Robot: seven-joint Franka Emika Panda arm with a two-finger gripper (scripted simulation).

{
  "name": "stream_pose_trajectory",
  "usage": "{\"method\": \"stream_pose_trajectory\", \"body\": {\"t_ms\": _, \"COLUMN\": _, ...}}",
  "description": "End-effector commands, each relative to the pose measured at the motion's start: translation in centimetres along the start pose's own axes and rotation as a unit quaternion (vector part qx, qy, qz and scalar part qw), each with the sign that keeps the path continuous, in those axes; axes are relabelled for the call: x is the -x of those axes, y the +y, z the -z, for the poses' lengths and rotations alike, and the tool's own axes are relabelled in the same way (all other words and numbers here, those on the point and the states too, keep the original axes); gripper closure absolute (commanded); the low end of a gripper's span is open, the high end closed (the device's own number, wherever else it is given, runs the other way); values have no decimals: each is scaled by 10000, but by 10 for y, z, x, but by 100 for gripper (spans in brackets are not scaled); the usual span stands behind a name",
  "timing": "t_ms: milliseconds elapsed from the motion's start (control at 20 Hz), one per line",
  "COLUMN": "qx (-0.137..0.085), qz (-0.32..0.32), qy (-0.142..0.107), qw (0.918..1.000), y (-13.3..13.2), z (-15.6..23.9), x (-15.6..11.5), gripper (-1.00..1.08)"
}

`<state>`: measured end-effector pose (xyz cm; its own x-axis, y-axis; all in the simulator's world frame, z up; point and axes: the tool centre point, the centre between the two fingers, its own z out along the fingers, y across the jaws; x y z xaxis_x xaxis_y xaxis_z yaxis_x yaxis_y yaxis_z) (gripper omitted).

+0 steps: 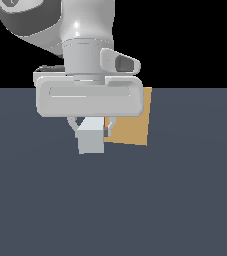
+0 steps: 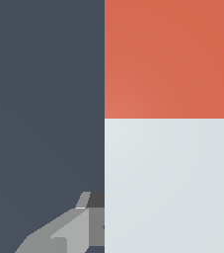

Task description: Insert the peg into the horizontal hole in a box.

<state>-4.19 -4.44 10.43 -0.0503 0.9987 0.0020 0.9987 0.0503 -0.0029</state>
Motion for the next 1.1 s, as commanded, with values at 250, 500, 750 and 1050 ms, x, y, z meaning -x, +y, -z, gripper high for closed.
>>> {"method": "stream_pose_trajectory", "body": {"t_ms": 250, "qx": 18, "qz": -762, "qy": -3, "qw": 9971, "y": -2, "z": 15, "x": -14, "gripper": 108}}
{"method": "stream_pose_trajectory", "body": {"t_ms": 500, "qx": 17, "qz": -1080, "qy": -5, "qw": 9942, "y": -3, "z": 21, "x": -20, "gripper": 108}}
{"method": "stream_pose_trajectory", "body": {"t_ms": 750, "qx": 16, "qz": -1255, "qy": -7, "qw": 9921, "y": -3, "z": 24, "x": -24, "gripper": 108}}
{"method": "stream_pose_trajectory", "body": {"t_ms": 1050, "qx": 16, "qz": -1297, "qy": -7, "qw": 9916, "y": -3, "z": 24, "x": -25, "gripper": 108}}
